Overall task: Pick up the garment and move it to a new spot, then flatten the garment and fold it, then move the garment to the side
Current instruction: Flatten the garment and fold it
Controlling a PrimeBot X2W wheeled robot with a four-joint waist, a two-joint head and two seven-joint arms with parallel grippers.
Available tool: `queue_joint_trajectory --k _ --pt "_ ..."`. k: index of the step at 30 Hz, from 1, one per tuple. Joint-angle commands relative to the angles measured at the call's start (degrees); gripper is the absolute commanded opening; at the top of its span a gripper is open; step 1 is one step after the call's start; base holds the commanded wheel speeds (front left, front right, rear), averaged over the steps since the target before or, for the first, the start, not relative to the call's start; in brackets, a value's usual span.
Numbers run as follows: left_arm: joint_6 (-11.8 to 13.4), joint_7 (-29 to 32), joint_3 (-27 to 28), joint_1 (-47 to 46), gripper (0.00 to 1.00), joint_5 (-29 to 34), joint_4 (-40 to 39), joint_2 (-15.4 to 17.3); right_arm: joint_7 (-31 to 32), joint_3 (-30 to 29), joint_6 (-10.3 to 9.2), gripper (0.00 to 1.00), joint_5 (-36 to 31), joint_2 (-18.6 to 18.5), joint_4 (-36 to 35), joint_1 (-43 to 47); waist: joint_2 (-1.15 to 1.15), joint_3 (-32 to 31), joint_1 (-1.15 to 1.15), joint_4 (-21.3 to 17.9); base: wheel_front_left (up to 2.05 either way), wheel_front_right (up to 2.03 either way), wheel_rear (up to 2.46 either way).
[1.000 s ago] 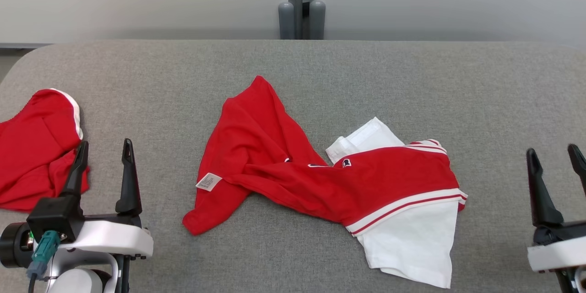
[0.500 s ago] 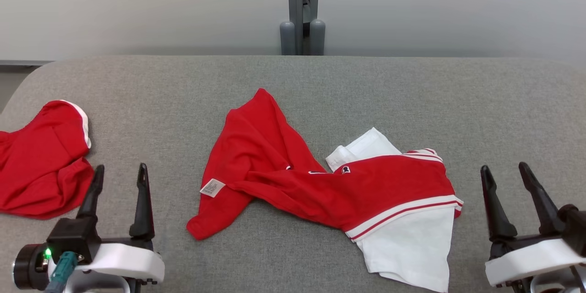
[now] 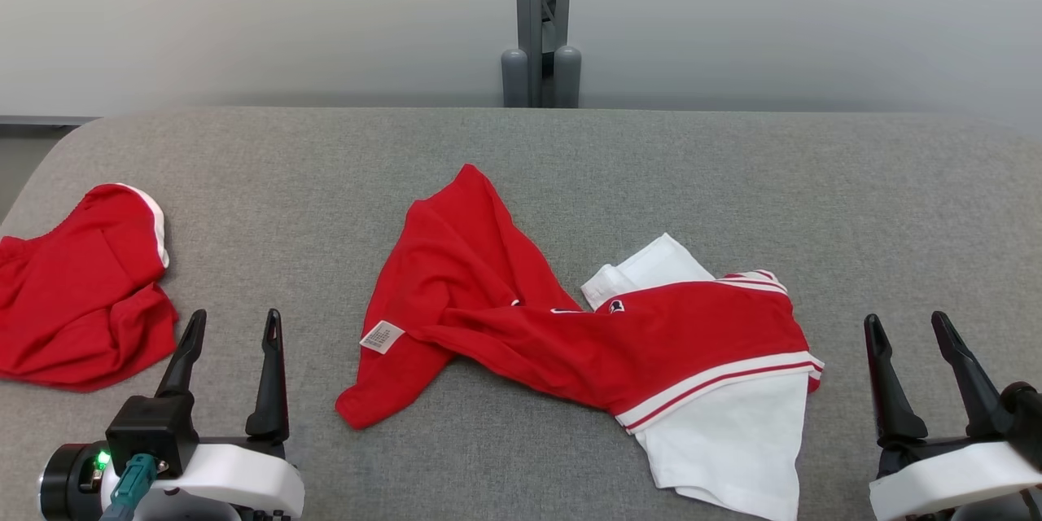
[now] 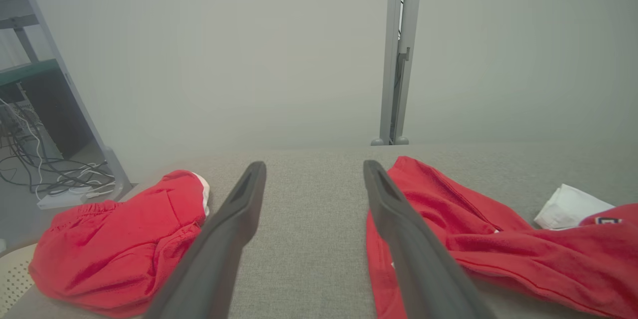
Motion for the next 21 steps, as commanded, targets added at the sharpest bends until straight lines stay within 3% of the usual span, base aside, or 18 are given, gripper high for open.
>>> queue_joint_trajectory --k 1,9,17,21 --pt "0.1 0.12 0.05 -0.3 1.0 0.19 -0.03 0.39 0.11 -0.24 0.02 1.0 0.23 -0.06 -0.27 0.04 0.0 0.07 0.0 0.06 0.0 0.0 0.0" --pt "-0.82 0.47 -0.79 -1.37 1.0 0.06 0.14 1.03 -0.37 -0.27 0.02 1.0 0.36 0.17 -0.3 -0.48 0.0 0.55 0.0 0.7 0.0 0.0 0.0" --pt "-7.09 12.37 -7.38 -3.25 1.0 -2.53 6.51 1.32 -0.34 1.31 0.02 1.0 0.17 0.13 -0.31 -1.79 0.0 2.66 0.0 0.4 0.0 0.0 0.0" --pt "-9.48 14.42 -8.49 -4.95 1.0 -4.18 11.18 1.1 -0.44 1.71 0.02 1.0 0.29 0.11 -0.1 -2.63 0.0 4.06 0.0 -0.37 0.0 0.0 0.0"
